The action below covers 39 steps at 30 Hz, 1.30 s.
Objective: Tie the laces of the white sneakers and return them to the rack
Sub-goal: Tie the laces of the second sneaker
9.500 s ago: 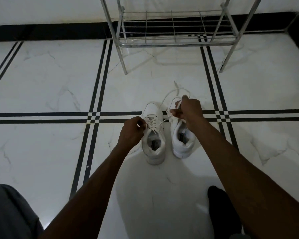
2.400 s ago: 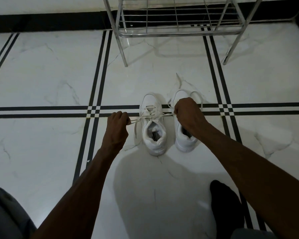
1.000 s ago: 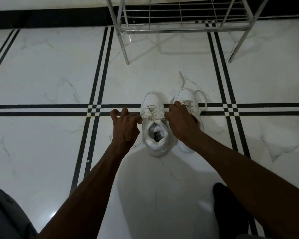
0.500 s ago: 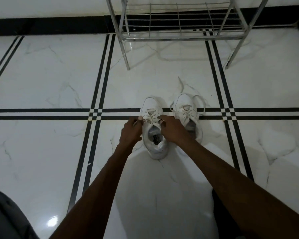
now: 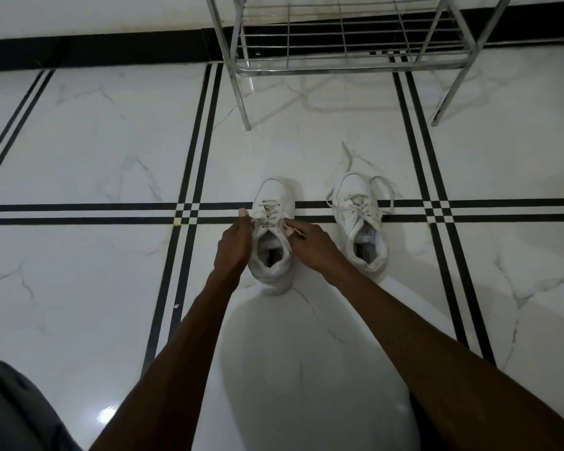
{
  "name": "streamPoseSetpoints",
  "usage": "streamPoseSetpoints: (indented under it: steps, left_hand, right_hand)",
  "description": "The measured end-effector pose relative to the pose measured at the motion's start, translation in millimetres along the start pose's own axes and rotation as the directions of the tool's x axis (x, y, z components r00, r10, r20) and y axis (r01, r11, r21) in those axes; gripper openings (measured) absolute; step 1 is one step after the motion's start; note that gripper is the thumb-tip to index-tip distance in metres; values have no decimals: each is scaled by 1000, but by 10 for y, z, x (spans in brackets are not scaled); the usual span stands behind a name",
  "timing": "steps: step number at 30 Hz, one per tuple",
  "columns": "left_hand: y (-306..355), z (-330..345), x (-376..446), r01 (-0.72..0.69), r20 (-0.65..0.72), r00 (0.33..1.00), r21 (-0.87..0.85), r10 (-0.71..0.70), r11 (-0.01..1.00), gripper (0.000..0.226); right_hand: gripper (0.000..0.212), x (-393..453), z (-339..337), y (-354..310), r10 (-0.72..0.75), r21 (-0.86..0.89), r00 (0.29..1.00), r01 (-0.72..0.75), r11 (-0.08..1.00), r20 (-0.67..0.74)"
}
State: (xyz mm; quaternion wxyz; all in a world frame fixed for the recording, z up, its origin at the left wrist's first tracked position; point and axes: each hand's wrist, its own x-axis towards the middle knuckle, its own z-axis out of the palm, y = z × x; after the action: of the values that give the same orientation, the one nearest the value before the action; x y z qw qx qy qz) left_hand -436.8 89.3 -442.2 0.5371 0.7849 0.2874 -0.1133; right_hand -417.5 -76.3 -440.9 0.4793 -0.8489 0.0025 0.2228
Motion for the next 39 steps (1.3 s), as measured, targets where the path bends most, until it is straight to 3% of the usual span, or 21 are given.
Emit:
streamPoseSetpoints:
  steps: [2,4,5,7,9,13,16,18,20,23,28,34,39]
  left_hand:
    - [39,107,-37,-149,-150,970,244,189,958,68]
    - [154,262,-93,-344,-216,868,385,446,856,56]
    - [235,361,-124,-429,-218,815,395,536,812,44]
    - [422,555,-228,-531,-191,772,328,606,781,21]
    - [571,775,-321,-558,-124,796,227,592,798,15]
    - [656,1210,-295,-387,77,922,234,380,892,25]
    - [649,1426,-274,-256,77,966,211,245,943,40]
    - [638,1525,-277,-225,28,974,182,223,957,51]
    - [649,1569,-281,-247,-7,968,105,249,963,52]
    - [728,1577,-263,-309,11,951,51,309,950,37]
    - [757,1571,-244,-401,14,916,121,402,908,11]
    - [680,1478,-357,-479,-59,866,186,496,858,15]
    - [674,1496,-354,-495,-82,840,291,536,819,11]
  right_hand:
    - [38,-22,-70,16,-27,-13,998,26,1000,-54]
    - [32,-61,-221,-8,-73,5,987,75,997,-142]
    - [27,-79,-326,-26,-94,15,978,98,995,-188]
    - [17,-104,-544,-53,-111,28,954,124,992,-280]
    - [14,-113,-807,-7,-95,31,916,116,993,-389]
    - [12,-156,-1217,240,-33,-49,854,9,999,-520]
    - [13,-151,-1262,464,-17,-123,855,-55,991,-518]
    - [15,-158,-1243,588,26,-63,813,-76,995,-581]
    - [26,-184,-1245,645,135,49,796,-131,990,-589]
    - [40,-230,-1248,634,211,159,865,-154,975,-455]
    - [28,-165,-1260,546,101,92,908,-69,993,-407]
    - [6,-102,-1236,583,14,-38,893,-34,999,-449]
    - [8,-163,-1126,618,-53,-91,864,8,996,-500]
